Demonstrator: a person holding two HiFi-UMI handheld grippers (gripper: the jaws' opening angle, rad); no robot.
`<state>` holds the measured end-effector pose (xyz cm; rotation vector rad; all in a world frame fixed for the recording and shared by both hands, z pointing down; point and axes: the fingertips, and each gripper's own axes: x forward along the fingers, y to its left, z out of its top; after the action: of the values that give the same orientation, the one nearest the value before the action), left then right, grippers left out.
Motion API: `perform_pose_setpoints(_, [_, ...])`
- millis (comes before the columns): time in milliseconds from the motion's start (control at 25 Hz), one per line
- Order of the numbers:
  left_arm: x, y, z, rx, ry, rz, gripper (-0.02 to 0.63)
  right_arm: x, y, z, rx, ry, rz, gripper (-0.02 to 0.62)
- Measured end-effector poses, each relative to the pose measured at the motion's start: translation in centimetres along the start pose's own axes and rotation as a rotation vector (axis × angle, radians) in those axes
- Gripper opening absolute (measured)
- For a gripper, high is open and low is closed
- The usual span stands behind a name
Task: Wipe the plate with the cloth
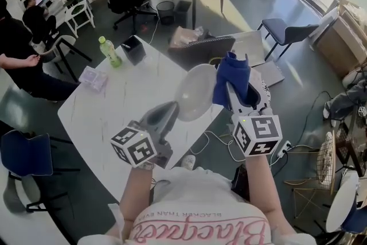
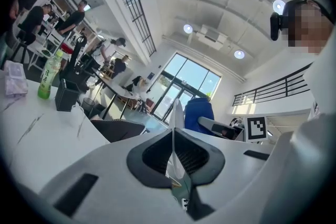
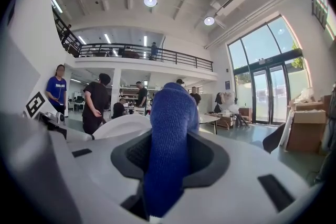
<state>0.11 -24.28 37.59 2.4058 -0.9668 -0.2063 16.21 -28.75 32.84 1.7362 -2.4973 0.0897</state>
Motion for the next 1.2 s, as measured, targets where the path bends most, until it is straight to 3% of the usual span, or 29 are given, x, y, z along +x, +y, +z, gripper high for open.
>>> perform_pose_setpoints(240, [0.1, 0.2, 0.1, -0.015, -0.003, 0.01, 0.012, -1.8, 4.2, 0.9, 0.02, -0.034, 0.125, 0.132])
perform_pose_setpoints(400, [0.3, 0.5, 0.0, -0.018, -0.002, 0.013, 0.013, -2.0, 8.2, 0.5, -0.021, -0.028, 0.234, 0.132])
perform_pose_setpoints(680, [0.3, 0.4, 0.1, -0.05, -0.01, -0.002, 0.012, -1.6, 12.9, -1.6, -0.096, 0.034, 0.348, 0.132])
perform_pose_setpoints(1000, [0.2, 0.4, 0.3, -0.068, -0.022, -0.005, 0.014, -0.9, 13.5, -4.7, -0.203, 0.125, 0.385, 0.135])
perform_pose_setpoints(1200, [0.1, 0.3, 0.4, -0.05, -0.022, -0.004, 0.014, -1.0, 10.7, -5.5, -0.197, 0.151, 0.321, 0.136])
